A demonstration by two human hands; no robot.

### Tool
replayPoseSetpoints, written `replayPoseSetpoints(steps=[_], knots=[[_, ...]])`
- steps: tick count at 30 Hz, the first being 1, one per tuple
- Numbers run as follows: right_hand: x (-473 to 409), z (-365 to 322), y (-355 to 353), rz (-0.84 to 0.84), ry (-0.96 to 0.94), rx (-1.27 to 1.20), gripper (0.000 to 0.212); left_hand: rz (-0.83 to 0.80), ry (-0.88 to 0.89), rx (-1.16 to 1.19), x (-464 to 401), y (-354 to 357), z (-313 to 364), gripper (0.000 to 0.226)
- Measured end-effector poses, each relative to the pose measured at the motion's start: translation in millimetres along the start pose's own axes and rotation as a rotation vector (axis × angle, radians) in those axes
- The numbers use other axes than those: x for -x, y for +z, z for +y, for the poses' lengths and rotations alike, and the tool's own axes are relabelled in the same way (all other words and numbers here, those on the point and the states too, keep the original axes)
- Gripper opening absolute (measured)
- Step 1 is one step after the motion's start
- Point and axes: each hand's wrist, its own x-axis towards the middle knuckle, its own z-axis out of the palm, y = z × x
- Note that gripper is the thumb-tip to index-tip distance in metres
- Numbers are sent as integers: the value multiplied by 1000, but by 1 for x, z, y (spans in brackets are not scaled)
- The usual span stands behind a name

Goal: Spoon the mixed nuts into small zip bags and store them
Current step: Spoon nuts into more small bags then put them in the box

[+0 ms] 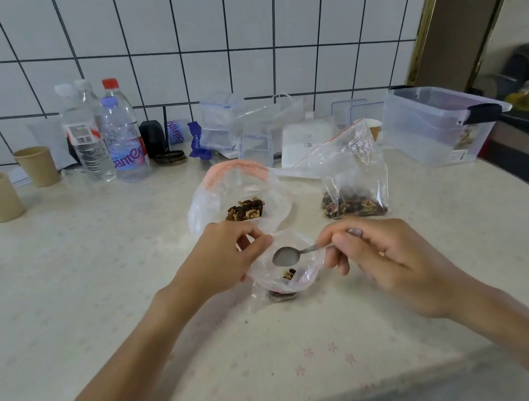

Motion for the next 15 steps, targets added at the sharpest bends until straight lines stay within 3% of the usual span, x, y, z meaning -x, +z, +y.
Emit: replayPoseSetpoints(steps=[7, 12, 15], knots=[[-33, 14, 2, 307, 260, -549, 27, 202, 152, 100, 0, -14, 14, 25], [-66, 13, 10, 396, 359, -622, 26, 755, 177, -44, -7, -25, 12, 26], [-87, 13, 22, 373, 357, -517, 24, 842, 89, -99, -13, -32, -1, 36]])
